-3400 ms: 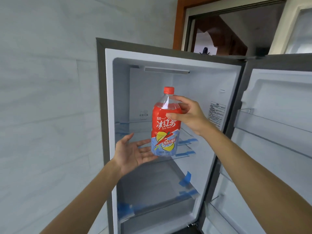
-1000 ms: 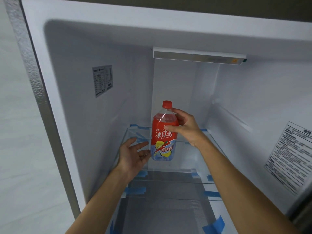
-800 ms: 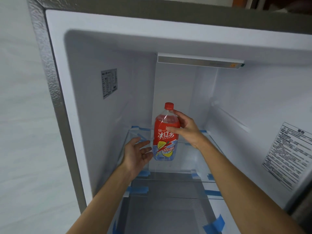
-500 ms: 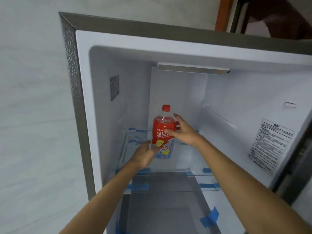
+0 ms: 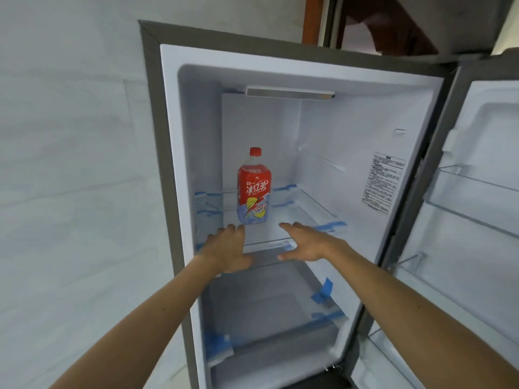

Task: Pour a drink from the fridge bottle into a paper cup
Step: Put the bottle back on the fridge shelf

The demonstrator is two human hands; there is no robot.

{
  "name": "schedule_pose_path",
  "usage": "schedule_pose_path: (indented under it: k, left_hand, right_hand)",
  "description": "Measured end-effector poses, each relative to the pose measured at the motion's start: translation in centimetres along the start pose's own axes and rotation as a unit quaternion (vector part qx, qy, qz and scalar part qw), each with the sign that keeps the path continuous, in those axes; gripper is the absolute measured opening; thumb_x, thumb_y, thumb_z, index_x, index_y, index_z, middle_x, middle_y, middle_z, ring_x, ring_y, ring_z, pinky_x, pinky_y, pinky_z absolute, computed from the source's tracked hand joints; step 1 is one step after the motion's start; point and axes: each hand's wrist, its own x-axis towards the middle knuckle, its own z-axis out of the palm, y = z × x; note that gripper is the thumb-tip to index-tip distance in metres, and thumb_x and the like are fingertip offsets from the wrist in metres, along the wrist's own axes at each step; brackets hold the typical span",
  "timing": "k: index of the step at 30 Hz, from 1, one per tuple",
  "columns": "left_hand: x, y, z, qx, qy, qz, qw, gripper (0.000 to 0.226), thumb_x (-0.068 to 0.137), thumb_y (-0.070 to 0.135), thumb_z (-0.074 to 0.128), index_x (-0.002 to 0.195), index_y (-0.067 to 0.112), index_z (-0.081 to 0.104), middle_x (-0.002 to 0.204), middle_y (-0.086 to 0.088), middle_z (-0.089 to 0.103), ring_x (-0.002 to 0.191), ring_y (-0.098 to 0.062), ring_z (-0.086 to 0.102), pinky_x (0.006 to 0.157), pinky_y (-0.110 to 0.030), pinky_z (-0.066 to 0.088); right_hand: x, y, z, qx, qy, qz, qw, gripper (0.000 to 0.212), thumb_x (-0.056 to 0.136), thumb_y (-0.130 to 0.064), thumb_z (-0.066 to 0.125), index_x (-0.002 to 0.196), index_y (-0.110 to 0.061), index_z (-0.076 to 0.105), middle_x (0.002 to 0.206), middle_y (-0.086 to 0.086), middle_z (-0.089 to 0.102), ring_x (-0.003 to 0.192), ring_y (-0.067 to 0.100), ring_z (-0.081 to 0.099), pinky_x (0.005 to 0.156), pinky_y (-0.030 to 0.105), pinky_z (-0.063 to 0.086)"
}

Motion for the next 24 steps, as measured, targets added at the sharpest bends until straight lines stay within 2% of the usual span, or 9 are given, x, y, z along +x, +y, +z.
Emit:
schedule_pose_path:
  k: [9, 12, 16, 21, 24]
  left_hand:
    - [-4.9, 1.3, 1.9, 0.039, -0.021, 0.052, 0.998, 0.082, 0.090, 0.052, 0.057, 0.152, 0.010, 0.025, 0.151, -0.018, 0.038, 0.137, -0.039, 0.039, 0.110, -0.050, 0.037]
    - [-6.6, 1.9, 2.4, 0.049, -0.025, 0.054, 0.997, 0.080, 0.090, 0.052, 0.058, 0.151, 0.010, 0.026, 0.148, -0.018, 0.041, 0.135, -0.039, 0.042, 0.109, -0.051, 0.037]
    - [-8.6, 2.8, 3.0, 0.049, -0.022, 0.061, 0.997, 0.074, 0.089, 0.049, 0.058, 0.146, 0.009, 0.032, 0.141, -0.017, 0.046, 0.130, -0.039, 0.045, 0.106, -0.050, 0.039]
    - [-11.4, 4.6, 4.1, 0.052, -0.021, 0.059, 0.997, 0.066, 0.087, 0.049, 0.058, 0.137, 0.009, 0.040, 0.142, -0.015, 0.047, 0.128, -0.036, 0.047, 0.104, -0.046, 0.042]
    - [-13.5, 6.0, 4.7, 0.065, -0.028, 0.052, 0.996, 0.071, 0.088, 0.052, 0.057, 0.142, 0.010, 0.037, 0.145, -0.015, 0.044, 0.132, -0.036, 0.045, 0.107, -0.048, 0.041]
  right_hand:
    - [-8.4, -1.0, 3.3, -0.013, 0.012, 0.014, 1.000, 0.090, 0.089, -0.054, 0.063, 0.157, -0.022, 0.012, 0.156, 0.012, 0.030, 0.138, 0.032, 0.038, 0.105, 0.047, 0.042]
    - [-10.6, -1.0, 4.2, -0.012, 0.014, 0.019, 1.000, 0.092, 0.090, -0.054, 0.062, 0.158, -0.022, 0.009, 0.159, 0.010, 0.025, 0.140, 0.031, 0.035, 0.106, 0.046, 0.040]
    - [-13.5, -0.7, 5.1, -0.014, 0.015, 0.027, 0.999, 0.089, 0.090, -0.053, 0.062, 0.157, -0.023, 0.012, 0.152, 0.010, 0.033, 0.134, 0.031, 0.039, 0.102, 0.044, 0.041]
    - [-17.3, 0.2, 5.6, -0.012, 0.015, 0.041, 0.999, 0.087, 0.089, -0.055, 0.062, 0.155, -0.028, 0.013, 0.143, 0.008, 0.040, 0.129, 0.029, 0.042, 0.096, 0.042, 0.043]
    - [-20.1, 0.7, 6.1, -0.010, 0.018, 0.043, 0.999, 0.087, 0.089, -0.055, 0.062, 0.155, -0.027, 0.013, 0.144, 0.008, 0.040, 0.129, 0.030, 0.043, 0.098, 0.045, 0.045]
